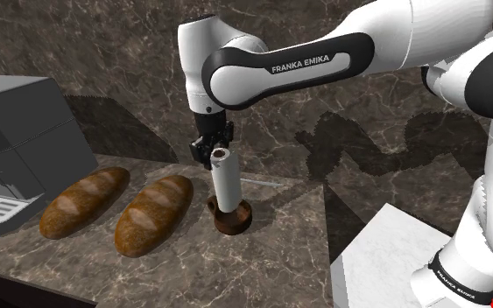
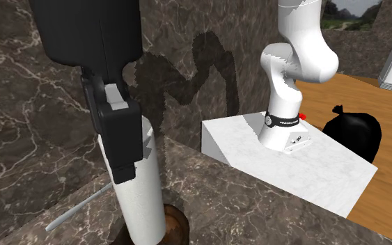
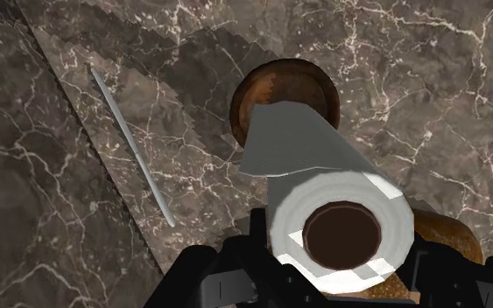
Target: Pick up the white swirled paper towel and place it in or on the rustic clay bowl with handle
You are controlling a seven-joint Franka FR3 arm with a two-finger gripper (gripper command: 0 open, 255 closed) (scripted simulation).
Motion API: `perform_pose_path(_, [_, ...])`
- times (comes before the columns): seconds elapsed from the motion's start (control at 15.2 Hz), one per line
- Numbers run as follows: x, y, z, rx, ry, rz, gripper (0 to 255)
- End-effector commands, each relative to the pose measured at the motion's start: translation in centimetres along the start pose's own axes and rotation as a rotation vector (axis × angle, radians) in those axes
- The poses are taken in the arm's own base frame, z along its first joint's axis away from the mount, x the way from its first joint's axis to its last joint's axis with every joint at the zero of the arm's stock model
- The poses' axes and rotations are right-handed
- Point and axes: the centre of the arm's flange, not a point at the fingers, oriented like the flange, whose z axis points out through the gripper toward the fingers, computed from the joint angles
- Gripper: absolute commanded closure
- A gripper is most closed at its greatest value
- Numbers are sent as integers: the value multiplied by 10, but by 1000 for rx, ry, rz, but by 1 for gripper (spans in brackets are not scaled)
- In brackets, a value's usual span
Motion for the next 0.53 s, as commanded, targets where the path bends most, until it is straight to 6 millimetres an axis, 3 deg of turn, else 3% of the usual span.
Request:
perform_pose_path(0.0, [-1,-1,2,0,1,0,255])
perform_pose_path(0.33, [-1,-1,2,0,1,0,255])
perform_pose_path(0.4, [-1,-1,2,0,1,0,0])
perform_pose_path(0.46, [-1,-1,2,0,1,0,0])
